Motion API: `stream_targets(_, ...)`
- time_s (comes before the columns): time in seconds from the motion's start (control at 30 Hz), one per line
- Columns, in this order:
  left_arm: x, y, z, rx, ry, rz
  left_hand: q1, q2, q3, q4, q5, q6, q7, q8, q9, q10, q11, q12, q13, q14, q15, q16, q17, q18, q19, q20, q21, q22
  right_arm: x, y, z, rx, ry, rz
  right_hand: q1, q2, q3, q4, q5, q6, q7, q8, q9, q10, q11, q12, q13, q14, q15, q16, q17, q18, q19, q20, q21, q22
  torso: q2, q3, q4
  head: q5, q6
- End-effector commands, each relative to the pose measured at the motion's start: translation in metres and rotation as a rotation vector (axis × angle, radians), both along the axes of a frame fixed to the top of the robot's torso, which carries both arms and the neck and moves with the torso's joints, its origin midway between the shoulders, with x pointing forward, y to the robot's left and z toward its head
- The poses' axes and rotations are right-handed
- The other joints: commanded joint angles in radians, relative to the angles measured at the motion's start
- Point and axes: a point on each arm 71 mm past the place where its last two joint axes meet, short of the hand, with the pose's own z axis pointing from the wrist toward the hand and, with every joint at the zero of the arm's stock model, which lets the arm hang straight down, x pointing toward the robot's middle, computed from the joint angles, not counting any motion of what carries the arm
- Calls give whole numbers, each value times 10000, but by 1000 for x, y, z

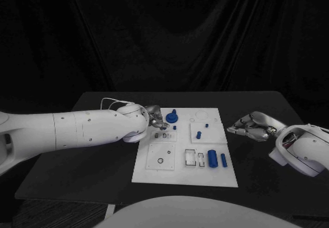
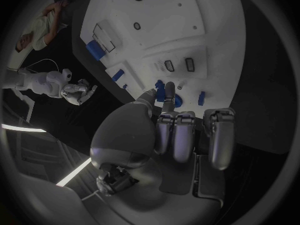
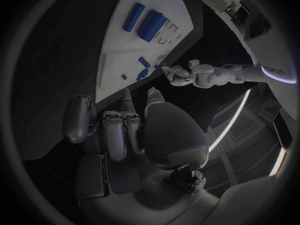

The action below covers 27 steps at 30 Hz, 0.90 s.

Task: Assemble the parts on the task board

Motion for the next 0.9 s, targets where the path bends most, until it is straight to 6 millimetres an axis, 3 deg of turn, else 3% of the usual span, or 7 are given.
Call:
stream_targets(0.03, 1, -4, 0, -159, -869, -250, -20, -85, 0, 115, -52, 28, -60, 53, 18, 1022, -36, 37, 2617, 1038, -56, 26, 2630, 29, 451, -62, -40, 1848, -1, -1, -2, -77, 86, -123, 82, 12, -64, -19, 33, -42, -20, 47, -13, 1044, 30, 35, 2634, 1075, 48, 30, 2635, 175, -77, 3, -32, 1559, 10, 0, 1, -22, 2)
stream_targets(0.37, -4, -2, -16, 32, -546, -128, -76, -116, 33, 263, -158, -14, -43, 35, 39, 1022, -24, 37, 2617, 1038, -47, 26, 2630, 32, 444, -57, -52, 1843, -2, -3, -1, -65, 64, -138, 82, 12, -64, -19, 33, -42, -20, 47, -13, 1044, 30, 35, 2634, 1075, 48, 30, 2635, 175, -77, 3, -32, 1559, 20, -6, 16, -52, 2)
stream_targets(0.67, -9, 1, -20, 184, -276, -61, -106, -136, 49, 351, -235, -16, -38, 34, 55, 1022, -20, 37, 2617, 1038, -43, 26, 2630, 37, 433, -53, -69, 1830, -2, -2, -1, -43, 35, -134, 82, 12, -64, -19, 33, -42, -20, 47, -13, 1044, 30, 35, 2634, 1075, 48, 30, 2635, 175, -77, 3, -32, 1559, 19, 1, -4, 25, 2)
stream_targets(0.9, -11, 3, -22, 373, 8, -70, -174, -195, 72, 583, -515, -48, -18, 12, 88, 1022, -3, 37, 2617, 1038, -29, 26, 2630, 39, 428, -40, -82, 1830, -2, -2, -2, -27, 22, -137, 103, 4, -81, -22, 42, -51, -19, 45, -16, 1044, 30, 35, 2634, 1075, 47, 30, 2635, 177, -80, 2, -46, 1556, 11, -1, 3, 11, 2)
